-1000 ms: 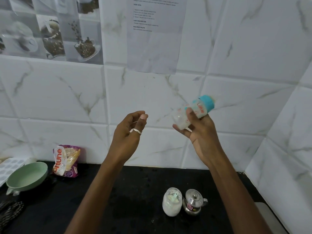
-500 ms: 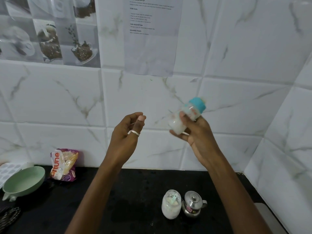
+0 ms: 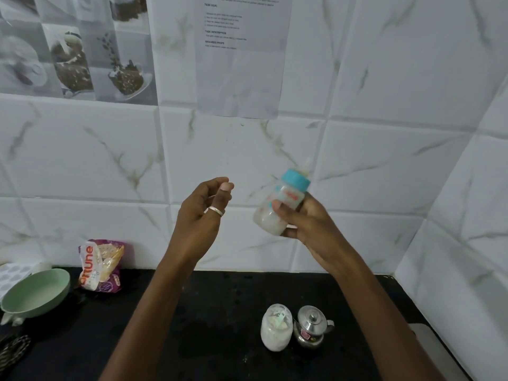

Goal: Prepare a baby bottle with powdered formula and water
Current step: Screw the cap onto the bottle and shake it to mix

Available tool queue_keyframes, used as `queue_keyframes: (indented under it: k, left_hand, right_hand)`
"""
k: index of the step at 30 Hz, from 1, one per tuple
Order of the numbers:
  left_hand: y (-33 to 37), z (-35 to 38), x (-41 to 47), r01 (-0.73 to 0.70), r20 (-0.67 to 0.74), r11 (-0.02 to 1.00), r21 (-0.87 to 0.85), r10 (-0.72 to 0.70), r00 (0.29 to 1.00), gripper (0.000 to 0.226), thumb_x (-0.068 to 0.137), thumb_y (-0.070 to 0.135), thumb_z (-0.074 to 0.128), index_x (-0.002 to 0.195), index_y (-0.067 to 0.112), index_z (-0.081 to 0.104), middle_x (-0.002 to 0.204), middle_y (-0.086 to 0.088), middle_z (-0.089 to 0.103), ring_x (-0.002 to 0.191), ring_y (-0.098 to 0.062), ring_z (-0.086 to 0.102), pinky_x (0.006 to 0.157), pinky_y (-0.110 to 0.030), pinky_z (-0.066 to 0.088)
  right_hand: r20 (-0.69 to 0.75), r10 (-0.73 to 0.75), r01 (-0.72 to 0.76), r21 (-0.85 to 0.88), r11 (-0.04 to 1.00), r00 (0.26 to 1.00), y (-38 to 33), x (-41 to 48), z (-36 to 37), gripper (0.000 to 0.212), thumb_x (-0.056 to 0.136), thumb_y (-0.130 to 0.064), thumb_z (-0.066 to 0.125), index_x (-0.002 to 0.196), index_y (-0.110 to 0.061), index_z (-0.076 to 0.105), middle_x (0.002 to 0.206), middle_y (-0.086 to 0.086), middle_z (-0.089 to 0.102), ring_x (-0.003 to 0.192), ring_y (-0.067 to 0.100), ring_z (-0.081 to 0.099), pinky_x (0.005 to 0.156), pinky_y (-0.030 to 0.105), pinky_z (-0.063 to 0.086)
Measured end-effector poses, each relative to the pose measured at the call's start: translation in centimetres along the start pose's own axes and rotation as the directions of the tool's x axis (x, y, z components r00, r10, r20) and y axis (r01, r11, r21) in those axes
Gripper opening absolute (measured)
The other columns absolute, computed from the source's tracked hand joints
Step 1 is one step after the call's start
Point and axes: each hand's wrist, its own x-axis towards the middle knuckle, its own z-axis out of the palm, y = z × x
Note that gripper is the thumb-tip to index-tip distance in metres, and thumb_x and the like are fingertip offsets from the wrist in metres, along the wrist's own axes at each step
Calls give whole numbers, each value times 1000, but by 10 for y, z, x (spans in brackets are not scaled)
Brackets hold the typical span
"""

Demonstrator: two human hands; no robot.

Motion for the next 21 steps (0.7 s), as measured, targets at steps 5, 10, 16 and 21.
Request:
queue_keyframes:
  k: [5, 10, 16, 21]
  left_hand:
    - [-1, -1, -1, 4, 4, 1000, 11, -4, 1000, 42, 88, 69, 52, 118, 45, 66, 121, 23, 72, 118, -6, 68, 108, -46, 53]
    - [0, -3, 1, 2, 0, 1000, 10, -2, 1000, 38, 89, 69, 52, 117, 47, 65, 121, 24, 72, 118, -7, 67, 108, -46, 53]
    - [-1, -4, 1, 1, -5, 1000, 0, -1, 1000, 42, 91, 66, 53, 122, 41, 66, 121, 22, 72, 118, -8, 68, 107, -46, 54]
    - [-1, -5, 0, -3, 8, 1000, 11, 3, 1000, 40, 90, 67, 53, 119, 45, 66, 121, 23, 72, 118, -5, 68, 108, -46, 53]
  right_hand:
    - [-101, -18, 31, 134, 991, 995, -2, 3, 2, 50, 80, -33, 73, 126, -18, 58, 124, 10, 71, 116, 27, 70, 90, 47, 61]
    - [-124, -39, 69, 251, 966, 992, -2, 4, -4, 59, 83, -32, 73, 135, -11, 55, 126, 8, 70, 118, 29, 69, 90, 49, 60]
    - [10, 3, -3, 40, 999, 1000, 1, 1, 4, 61, 79, -31, 82, 132, -13, 57, 125, 12, 70, 120, 30, 67, 90, 43, 60]
    - [-167, -69, 128, 373, 919, 983, -9, 8, -3, 65, 84, -27, 76, 140, -7, 49, 128, 14, 67, 121, 34, 67, 92, 50, 60]
